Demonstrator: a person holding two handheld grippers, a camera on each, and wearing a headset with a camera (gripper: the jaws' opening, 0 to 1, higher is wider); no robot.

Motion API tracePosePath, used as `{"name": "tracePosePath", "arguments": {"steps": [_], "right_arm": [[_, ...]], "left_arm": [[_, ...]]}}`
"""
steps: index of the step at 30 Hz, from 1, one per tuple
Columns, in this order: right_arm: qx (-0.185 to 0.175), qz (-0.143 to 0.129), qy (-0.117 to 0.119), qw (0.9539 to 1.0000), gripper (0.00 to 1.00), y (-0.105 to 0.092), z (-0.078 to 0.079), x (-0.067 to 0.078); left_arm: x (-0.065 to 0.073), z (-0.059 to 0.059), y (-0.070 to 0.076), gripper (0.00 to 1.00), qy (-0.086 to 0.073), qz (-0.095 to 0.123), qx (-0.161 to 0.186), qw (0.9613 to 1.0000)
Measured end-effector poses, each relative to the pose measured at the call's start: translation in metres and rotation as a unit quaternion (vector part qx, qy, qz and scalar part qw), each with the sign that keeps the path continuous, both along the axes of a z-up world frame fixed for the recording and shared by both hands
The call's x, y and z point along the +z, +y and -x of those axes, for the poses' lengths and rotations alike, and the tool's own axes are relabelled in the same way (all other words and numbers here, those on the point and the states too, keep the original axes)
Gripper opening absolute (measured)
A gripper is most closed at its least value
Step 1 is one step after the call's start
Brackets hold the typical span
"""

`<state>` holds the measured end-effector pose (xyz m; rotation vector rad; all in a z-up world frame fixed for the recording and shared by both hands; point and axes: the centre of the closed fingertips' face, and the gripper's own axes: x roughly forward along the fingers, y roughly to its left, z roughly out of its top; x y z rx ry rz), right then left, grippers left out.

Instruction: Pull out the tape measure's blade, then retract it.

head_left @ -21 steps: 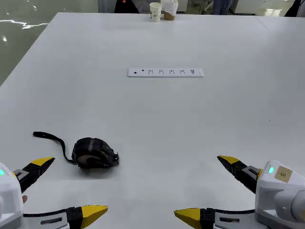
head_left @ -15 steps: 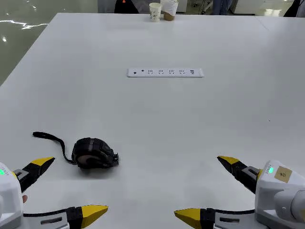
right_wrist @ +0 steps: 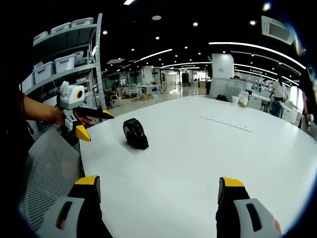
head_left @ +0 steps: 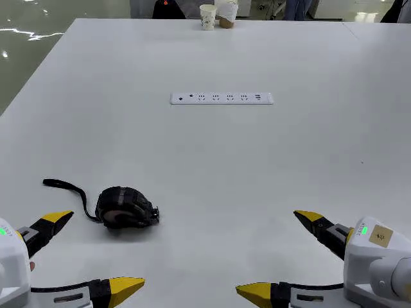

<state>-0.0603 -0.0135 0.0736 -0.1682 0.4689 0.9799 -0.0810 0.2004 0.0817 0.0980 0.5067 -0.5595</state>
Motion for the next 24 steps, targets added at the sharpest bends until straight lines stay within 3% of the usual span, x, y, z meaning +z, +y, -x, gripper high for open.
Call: {"name": "tracePosePath", "arguments": {"steps": [12, 24], "right_arm": [[0.013, 0.002, 0.0, 0.9999, 0.99, 0.001, -0.008, -0.002], [0.049, 0.014, -0.003, 0.9987, 0.95, 0.01, -0.019, -0.004]], "left_arm": [[-0.002, -0.007, -0.001, 0.99, 0.004, -0.014, -0.017, 0.9998], [-0.002, -0.018, 0.002, 0.99, 0.008, -0.028, -0.038, 0.9988]]}}
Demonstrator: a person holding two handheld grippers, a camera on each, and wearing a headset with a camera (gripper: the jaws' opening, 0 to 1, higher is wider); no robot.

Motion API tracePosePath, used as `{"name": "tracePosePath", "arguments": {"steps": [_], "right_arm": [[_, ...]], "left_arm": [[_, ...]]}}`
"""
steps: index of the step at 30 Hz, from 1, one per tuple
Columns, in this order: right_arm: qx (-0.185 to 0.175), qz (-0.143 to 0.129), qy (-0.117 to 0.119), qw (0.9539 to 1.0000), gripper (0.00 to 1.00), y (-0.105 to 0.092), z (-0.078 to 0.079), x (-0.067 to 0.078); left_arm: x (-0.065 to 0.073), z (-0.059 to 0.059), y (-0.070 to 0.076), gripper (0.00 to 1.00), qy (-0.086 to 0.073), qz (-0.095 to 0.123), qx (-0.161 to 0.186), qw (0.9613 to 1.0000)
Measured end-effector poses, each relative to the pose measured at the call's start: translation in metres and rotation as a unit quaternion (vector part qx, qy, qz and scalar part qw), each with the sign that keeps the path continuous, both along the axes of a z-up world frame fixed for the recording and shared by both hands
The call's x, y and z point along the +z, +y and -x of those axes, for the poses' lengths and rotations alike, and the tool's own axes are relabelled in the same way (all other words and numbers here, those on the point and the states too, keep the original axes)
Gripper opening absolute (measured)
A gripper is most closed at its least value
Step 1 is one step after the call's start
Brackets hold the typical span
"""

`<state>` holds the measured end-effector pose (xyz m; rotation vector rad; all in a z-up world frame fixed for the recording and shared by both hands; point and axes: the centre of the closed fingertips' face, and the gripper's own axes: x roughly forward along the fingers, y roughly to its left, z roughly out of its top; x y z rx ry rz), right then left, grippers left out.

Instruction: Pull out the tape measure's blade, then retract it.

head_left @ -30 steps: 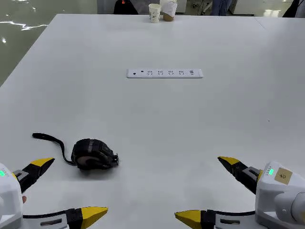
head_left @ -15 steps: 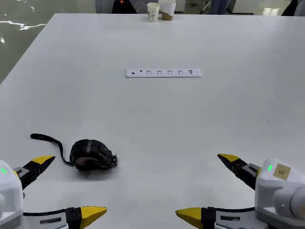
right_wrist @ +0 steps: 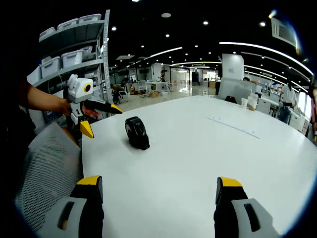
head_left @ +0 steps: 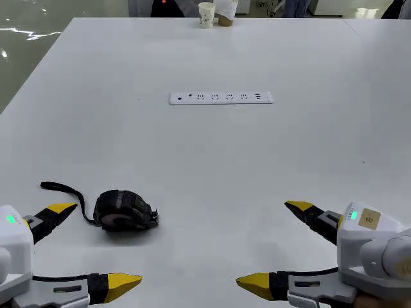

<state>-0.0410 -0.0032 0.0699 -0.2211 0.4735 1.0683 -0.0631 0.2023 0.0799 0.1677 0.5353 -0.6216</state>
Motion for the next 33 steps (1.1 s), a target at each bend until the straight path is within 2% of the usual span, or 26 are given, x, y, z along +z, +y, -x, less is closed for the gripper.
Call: {"name": "tracePosePath", "arguments": {"steps": [8, 13, 18, 33], "right_arm": [[0.029, 0.01, -0.011, 0.9995, 0.91, 0.007, -0.008, -0.002], [0.039, 0.013, -0.01, 0.9991, 0.9, 0.01, -0.014, -0.004], [0.058, 0.02, -0.008, 0.9981, 0.84, 0.015, -0.017, -0.007], [0.099, 0.034, -0.013, 0.9945, 0.78, 0.031, -0.03, -0.016]], "left_arm": [[-0.001, -0.006, 0.004, 0.97, 0.005, -0.011, -0.016, 0.9998], [0.0, -0.011, 0.005, 0.95, 0.007, -0.015, -0.026, 0.9995], [-0.003, -0.017, 0.007, 0.91, 0.01, -0.032, -0.045, 0.9984], [-0.01, -0.033, 0.016, 0.78, 0.023, -0.062, -0.089, 0.9938]]}}
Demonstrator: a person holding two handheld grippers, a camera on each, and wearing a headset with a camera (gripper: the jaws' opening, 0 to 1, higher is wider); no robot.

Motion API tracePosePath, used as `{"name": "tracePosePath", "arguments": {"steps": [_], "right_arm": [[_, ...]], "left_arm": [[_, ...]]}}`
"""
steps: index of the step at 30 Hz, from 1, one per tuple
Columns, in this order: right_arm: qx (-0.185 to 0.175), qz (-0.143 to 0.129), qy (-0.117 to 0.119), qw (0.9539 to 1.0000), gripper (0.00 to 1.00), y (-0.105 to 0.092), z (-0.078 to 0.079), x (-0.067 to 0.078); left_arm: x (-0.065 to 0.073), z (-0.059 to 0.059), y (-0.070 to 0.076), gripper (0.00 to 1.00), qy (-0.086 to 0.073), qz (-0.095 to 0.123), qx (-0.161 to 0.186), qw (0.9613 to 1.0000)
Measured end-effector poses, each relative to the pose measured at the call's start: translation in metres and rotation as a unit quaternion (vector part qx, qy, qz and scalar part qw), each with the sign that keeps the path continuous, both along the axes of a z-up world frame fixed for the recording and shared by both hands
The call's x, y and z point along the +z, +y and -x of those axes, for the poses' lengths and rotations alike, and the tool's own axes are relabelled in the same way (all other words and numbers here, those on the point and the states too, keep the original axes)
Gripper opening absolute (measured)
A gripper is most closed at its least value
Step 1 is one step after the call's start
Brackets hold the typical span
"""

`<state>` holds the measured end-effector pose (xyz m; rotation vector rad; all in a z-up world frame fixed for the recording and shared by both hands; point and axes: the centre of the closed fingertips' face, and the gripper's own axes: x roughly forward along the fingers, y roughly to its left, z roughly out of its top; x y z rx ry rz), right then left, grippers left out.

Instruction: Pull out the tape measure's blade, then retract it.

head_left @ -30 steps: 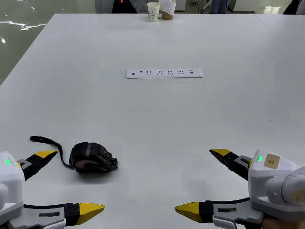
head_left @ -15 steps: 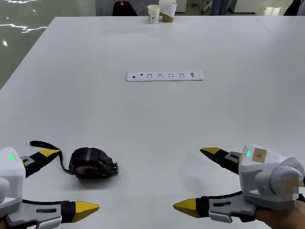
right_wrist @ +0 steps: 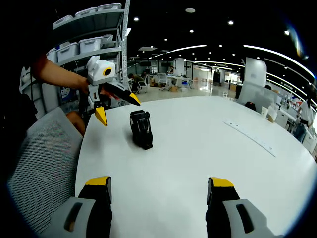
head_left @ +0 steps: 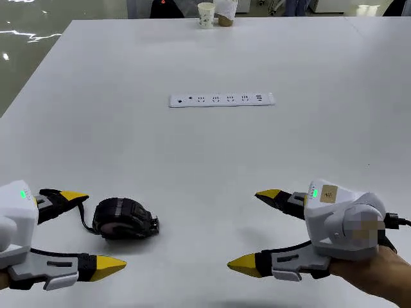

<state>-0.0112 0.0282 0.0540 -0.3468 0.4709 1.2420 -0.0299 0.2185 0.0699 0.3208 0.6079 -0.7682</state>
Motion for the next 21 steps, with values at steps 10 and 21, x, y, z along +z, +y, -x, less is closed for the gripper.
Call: {"name": "tracePosePath", "arguments": {"steps": [10, 21], "right_arm": [[0.032, 0.008, 0.002, 0.9994, 0.73, 0.015, -0.005, -0.005], [0.071, 0.024, -0.004, 0.9972, 0.69, 0.032, -0.01, -0.013]], "left_arm": [[-0.006, -0.011, 0.005, 0.68, 0.007, -0.025, -0.031, 0.9992], [-0.013, -0.018, 0.009, 0.61, 0.025, -0.046, -0.061, 0.9968]]}}
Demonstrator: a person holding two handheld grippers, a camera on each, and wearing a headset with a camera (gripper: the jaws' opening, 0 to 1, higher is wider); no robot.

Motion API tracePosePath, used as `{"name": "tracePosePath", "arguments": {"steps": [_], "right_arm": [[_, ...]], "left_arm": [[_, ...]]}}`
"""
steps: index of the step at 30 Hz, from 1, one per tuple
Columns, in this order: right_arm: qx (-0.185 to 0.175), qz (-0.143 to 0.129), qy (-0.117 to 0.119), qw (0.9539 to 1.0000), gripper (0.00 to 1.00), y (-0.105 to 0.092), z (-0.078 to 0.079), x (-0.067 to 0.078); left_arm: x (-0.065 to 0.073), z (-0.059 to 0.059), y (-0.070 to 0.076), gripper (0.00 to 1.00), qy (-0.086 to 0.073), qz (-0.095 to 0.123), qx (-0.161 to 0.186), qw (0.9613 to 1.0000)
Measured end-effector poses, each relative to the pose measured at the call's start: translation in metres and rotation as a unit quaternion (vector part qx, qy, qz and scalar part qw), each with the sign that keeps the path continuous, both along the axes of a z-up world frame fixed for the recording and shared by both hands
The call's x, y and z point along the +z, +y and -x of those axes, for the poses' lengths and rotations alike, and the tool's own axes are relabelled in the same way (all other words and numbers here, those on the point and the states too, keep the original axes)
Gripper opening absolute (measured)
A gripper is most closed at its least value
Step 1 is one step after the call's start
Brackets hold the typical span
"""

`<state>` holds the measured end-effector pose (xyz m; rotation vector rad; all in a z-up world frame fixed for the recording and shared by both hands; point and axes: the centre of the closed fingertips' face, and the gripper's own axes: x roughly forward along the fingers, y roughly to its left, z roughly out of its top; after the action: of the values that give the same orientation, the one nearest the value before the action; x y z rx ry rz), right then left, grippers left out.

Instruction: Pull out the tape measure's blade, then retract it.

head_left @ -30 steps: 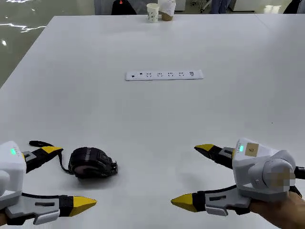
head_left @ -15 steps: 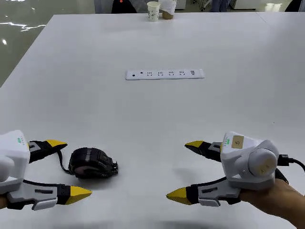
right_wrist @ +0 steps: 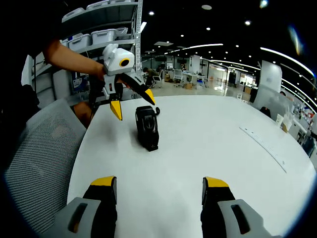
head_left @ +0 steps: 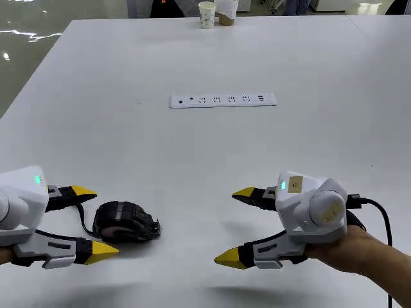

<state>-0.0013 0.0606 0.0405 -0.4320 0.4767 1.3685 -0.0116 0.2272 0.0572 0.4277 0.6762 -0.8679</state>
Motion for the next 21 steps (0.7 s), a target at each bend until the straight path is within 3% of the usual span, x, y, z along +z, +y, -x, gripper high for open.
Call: {"name": "tracePosePath", "arguments": {"steps": [21], "right_arm": [[0.094, 0.024, -0.01, 0.9953, 0.49, 0.037, -0.001, -0.012]], "left_arm": [[-0.012, -0.008, 0.005, 0.4, 0.025, -0.046, -0.077, 0.9957]]}}
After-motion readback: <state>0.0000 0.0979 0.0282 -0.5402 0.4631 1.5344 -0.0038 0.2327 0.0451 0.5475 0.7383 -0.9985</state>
